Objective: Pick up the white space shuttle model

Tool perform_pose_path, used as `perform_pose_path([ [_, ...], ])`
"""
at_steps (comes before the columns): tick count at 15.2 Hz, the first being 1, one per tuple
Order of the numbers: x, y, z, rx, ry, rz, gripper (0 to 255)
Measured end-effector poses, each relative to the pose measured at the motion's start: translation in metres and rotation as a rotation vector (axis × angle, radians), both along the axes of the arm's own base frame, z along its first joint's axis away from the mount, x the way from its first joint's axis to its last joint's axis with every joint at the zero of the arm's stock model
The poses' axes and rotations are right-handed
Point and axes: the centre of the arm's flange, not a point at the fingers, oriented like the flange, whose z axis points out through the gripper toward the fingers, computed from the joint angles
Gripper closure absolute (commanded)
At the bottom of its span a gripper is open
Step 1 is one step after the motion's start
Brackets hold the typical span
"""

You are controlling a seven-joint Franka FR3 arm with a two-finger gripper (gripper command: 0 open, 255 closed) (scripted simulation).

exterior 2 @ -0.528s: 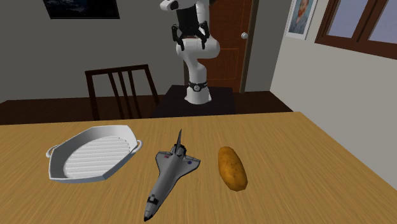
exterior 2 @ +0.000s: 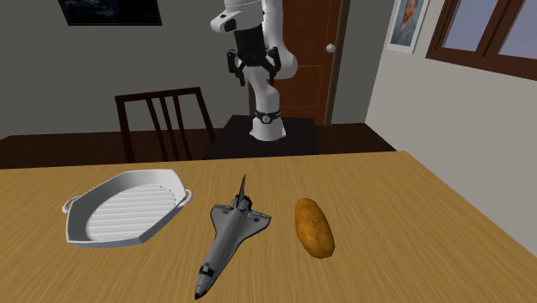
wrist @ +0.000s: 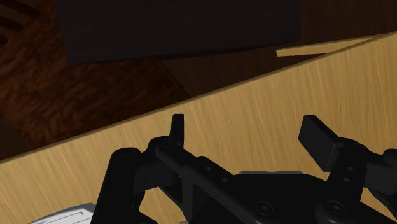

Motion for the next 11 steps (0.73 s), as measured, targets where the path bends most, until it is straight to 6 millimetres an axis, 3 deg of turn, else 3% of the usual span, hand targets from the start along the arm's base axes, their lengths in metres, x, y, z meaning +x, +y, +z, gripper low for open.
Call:
perform_pose_path([
  [11, 0.12, 0.009, -0.064, -0.043, -0.049, -0.013, 0],
])
